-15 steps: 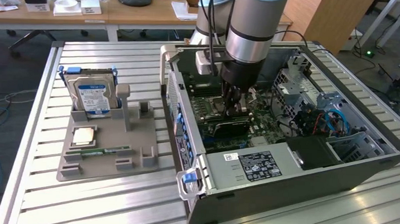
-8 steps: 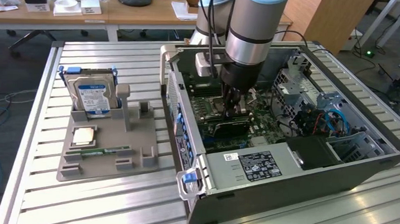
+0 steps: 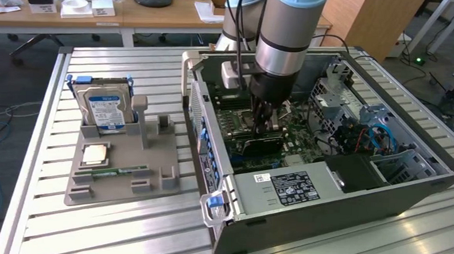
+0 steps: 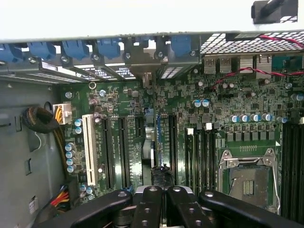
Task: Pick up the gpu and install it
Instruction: 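Press down on the gpu until it lock into place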
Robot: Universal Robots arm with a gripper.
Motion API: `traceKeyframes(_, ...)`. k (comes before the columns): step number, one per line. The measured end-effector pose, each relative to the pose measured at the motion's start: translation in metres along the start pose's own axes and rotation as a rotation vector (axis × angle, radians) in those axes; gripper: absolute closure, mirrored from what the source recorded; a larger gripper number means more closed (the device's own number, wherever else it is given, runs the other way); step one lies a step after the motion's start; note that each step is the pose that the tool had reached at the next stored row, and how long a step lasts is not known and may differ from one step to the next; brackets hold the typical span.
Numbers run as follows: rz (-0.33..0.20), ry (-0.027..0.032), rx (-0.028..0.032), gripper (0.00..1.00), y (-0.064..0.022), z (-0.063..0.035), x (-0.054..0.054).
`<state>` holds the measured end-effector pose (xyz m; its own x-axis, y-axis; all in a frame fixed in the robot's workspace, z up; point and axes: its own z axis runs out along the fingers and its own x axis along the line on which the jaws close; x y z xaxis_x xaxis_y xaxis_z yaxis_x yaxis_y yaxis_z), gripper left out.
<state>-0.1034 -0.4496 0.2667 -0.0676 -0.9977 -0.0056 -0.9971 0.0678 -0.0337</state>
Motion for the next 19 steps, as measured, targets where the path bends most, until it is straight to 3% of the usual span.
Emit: traceKeyframes(19,0.000,0.0006,-0.0003,0.89,0.0002,0.0039,0.0007)
